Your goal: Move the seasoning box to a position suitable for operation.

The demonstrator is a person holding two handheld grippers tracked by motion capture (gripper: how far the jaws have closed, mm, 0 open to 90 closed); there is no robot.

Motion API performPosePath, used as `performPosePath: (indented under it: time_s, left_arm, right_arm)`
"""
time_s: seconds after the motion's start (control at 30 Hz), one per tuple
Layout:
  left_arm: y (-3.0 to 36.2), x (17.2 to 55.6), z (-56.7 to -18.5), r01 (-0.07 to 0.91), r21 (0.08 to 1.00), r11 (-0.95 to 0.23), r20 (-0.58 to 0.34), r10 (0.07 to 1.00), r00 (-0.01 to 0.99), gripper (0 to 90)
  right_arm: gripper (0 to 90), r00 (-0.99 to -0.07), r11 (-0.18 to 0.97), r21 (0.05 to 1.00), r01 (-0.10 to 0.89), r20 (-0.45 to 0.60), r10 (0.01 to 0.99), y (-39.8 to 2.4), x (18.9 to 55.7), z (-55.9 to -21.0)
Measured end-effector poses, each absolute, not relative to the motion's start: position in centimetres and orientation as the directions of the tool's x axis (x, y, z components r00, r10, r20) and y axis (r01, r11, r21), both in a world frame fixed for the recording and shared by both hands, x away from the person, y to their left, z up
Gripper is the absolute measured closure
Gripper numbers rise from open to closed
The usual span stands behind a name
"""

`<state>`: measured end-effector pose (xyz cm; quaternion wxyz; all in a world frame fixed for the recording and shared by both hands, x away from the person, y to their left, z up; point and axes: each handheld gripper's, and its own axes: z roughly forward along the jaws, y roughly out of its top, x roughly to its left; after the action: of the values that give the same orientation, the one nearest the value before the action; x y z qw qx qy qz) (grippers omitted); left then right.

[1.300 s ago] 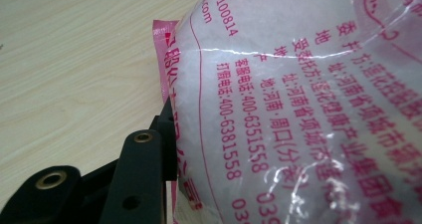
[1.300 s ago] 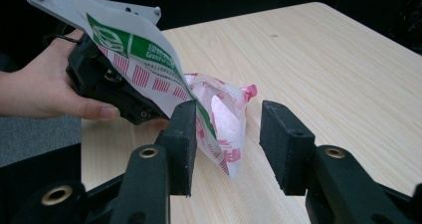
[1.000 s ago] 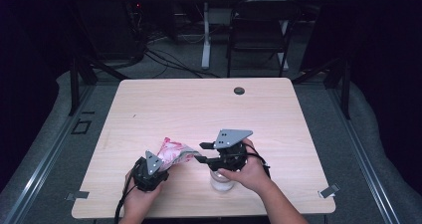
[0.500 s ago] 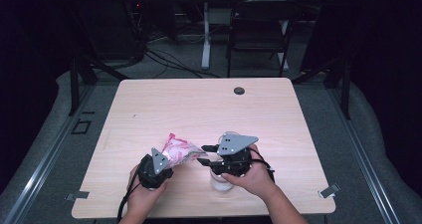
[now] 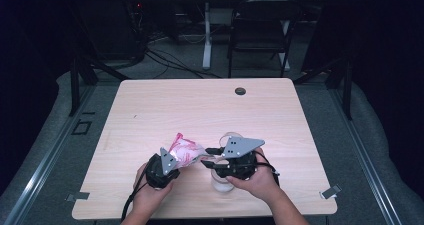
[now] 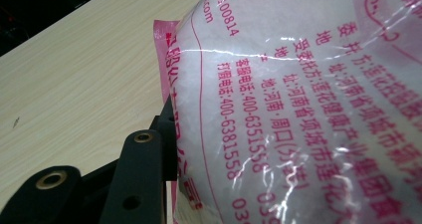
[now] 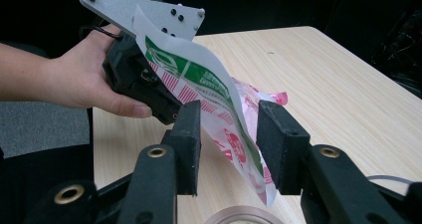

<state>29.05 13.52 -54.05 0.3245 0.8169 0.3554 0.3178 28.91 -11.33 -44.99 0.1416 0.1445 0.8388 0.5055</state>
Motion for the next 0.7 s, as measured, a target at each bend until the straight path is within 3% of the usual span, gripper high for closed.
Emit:
performPosePath:
  time_s: [0.53, 0.7]
  left_arm:
    - [12.90, 28.95, -54.05, 0.359, 0.751, -0.555, 0.306, 0.773, 0.556, 58.6]
    - [12.80, 28.92, -53.97, 0.345, 0.748, -0.567, 0.323, 0.765, 0.558, 58.6]
  right_arm:
    - [87.4, -0.922, 0.456, 0.881, 0.123, -0.069, 0.381, -11.55, 28.94, -45.34]
    - [90.0, -0.923, 0.462, 0.879, 0.120, -0.073, 0.378, -11.64, 28.87, -45.38]
